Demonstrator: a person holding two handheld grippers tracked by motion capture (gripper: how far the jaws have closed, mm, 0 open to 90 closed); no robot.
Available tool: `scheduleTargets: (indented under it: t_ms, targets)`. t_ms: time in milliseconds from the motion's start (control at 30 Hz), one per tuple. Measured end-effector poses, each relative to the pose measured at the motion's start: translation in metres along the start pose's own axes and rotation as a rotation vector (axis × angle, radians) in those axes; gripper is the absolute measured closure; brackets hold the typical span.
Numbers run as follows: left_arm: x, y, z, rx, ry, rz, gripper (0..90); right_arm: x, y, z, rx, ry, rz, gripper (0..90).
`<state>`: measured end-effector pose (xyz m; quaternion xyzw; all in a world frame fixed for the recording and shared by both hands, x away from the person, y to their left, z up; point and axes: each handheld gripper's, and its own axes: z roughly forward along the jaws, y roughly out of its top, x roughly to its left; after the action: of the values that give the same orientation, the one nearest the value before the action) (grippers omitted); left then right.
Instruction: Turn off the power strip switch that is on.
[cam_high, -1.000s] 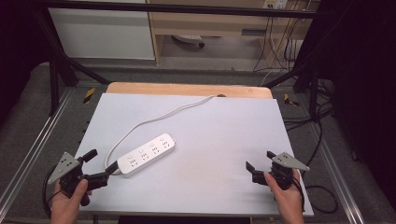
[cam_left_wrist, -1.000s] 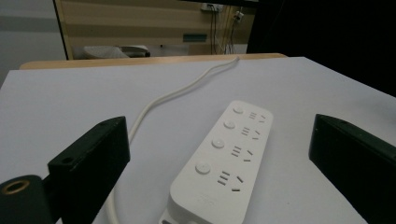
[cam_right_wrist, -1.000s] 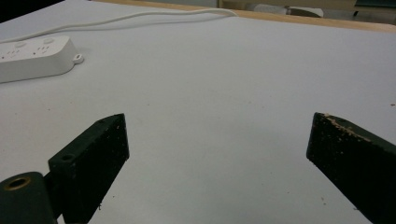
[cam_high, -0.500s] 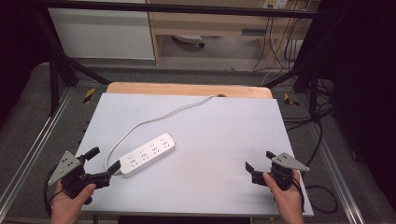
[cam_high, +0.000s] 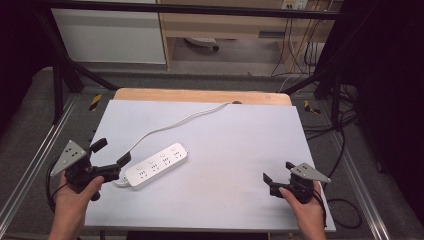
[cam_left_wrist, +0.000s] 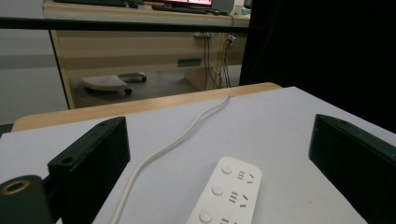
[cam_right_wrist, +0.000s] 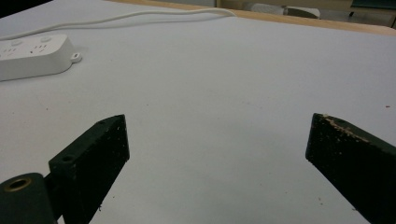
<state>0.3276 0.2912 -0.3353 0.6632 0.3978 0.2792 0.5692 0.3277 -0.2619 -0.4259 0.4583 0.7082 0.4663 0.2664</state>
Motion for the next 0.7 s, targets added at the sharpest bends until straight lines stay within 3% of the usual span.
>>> scheduleTargets:
  t_ms: [300, 700]
  targets:
    - [0.0, 0.012, 0.031, 0.035, -0.026, -0.021, 5.4, -0.002, 0.0, 0.0, 0.001, 0.0, 0.015, 5.3]
    - [0.004, 0.001, 0.041, 0.056, -0.013, -0.042, 10.3, -0.001, 0.0, 0.001, 0.019, 0.005, 0.021, 4.8]
